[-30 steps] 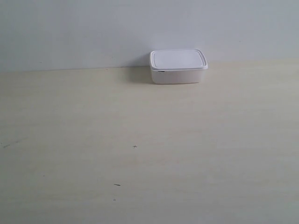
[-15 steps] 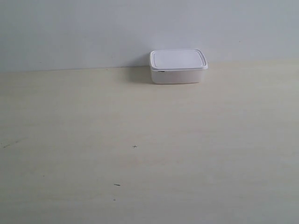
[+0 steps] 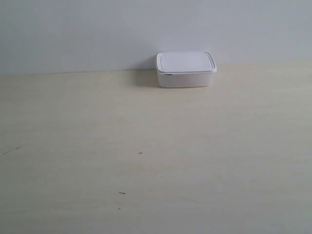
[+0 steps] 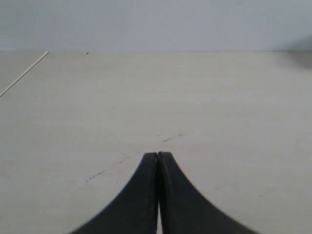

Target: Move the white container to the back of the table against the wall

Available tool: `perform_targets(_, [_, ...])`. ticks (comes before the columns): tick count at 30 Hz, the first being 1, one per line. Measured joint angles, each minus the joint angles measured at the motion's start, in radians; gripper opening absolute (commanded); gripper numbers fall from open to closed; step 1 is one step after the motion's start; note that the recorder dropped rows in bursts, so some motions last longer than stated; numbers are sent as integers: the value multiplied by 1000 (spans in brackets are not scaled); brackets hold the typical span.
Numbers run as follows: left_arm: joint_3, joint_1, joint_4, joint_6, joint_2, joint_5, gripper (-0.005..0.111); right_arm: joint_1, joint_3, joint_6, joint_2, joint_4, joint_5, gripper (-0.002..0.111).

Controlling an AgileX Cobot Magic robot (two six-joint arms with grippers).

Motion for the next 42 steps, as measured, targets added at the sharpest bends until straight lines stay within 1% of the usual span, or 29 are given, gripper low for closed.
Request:
perform_targets(5, [0, 2, 0, 0, 0, 0, 0, 0, 0, -79, 0, -42, 28, 0])
perform_targets(8, [0, 2, 0, 0, 0, 0, 0, 0, 0, -227, 0, 56, 92, 0])
perform_targets(11, [0, 2, 0, 0, 0, 0, 0, 0, 0, -532, 0, 304, 143, 0])
perform_targets(13, [0, 2, 0, 0, 0, 0, 0, 0, 0, -787, 0, 518, 173, 0])
perform_targets(15, [0, 2, 0, 0, 0, 0, 0, 0, 0, -980, 0, 698, 210, 0])
perform_targets(16, [0, 2, 0, 0, 0, 0, 0, 0, 0, -1062, 0, 761, 236, 0])
perform_targets(18, [0, 2, 0, 0, 0, 0, 0, 0, 0, -1161, 0, 827, 287, 0])
perform_targets(21, [0, 2, 0, 0, 0, 0, 0, 0, 0, -1213, 0, 850, 368, 0])
perform_targets(25, [0, 2, 0, 0, 0, 0, 0, 0, 0, -1230, 0, 854, 420, 0])
perform_targets(37, [0, 2, 0, 0, 0, 0, 0, 0, 0, -1276, 0, 852, 431, 0])
perform_targets(42, [0, 2, 0, 0, 0, 0, 0, -40, 0, -1273, 0, 852, 432, 0])
